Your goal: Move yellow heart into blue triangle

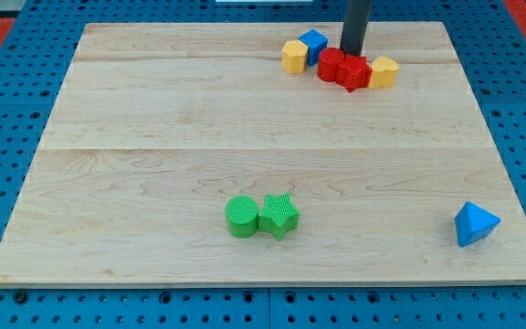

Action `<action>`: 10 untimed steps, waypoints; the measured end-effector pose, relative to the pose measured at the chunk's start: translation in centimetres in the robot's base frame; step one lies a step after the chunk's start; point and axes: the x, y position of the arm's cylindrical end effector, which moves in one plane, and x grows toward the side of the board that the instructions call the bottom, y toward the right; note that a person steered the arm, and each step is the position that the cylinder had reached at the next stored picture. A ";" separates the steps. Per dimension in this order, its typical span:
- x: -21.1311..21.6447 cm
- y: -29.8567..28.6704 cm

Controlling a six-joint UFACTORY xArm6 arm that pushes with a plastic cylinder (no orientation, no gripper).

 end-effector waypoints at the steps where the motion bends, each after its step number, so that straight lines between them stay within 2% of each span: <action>1: -1.4 -2.5; 2: -3.1 -4.4; 3: -3.0 -0.9; 4: -1.3 4.5; 5: 1.5 6.4; 6: 4.2 6.2; 7: 3.4 6.2; 8: 1.1 3.6; 10: -0.7 -3.4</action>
